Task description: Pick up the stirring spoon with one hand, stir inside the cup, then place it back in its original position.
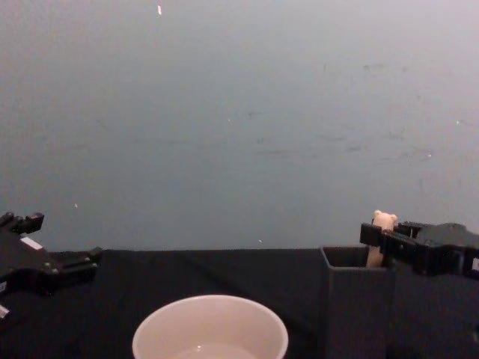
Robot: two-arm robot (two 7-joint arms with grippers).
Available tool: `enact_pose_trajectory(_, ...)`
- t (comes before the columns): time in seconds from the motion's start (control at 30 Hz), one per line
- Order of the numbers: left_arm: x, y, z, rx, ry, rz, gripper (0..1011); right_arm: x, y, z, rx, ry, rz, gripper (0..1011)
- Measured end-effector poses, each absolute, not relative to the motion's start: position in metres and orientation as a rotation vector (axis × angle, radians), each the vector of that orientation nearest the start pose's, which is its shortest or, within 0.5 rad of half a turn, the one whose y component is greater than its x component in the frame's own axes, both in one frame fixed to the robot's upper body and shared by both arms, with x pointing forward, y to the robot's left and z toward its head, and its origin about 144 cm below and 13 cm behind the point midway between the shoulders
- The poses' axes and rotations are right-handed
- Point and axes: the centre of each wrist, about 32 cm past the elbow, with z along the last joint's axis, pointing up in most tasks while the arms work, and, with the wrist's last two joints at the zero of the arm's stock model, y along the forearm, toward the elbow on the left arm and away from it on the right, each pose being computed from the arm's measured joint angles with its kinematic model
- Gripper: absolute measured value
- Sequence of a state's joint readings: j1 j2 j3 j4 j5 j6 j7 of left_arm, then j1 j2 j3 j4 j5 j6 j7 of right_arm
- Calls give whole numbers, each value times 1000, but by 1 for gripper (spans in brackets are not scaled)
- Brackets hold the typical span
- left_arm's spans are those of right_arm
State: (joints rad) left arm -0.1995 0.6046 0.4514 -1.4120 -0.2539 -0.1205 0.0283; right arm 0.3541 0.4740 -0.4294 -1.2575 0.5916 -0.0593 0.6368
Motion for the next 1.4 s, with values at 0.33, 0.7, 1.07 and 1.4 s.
enact_pose_trajectory(0.33,489,310,1140,305,-285,1248,1001,535,-290,1160,-2,36,-702,214)
enact_pose_trajectory(0.7,489,310,1140,304,-285,1248,1001,529,-286,1185,37,-66,-687,214)
enact_pose_trajectory(1.07,489,310,1140,304,-285,1248,1001,522,-285,1206,119,-153,-710,214)
enact_pose_trajectory(1.4,489,310,1140,304,-285,1248,1001,520,-282,1217,186,-192,-709,214)
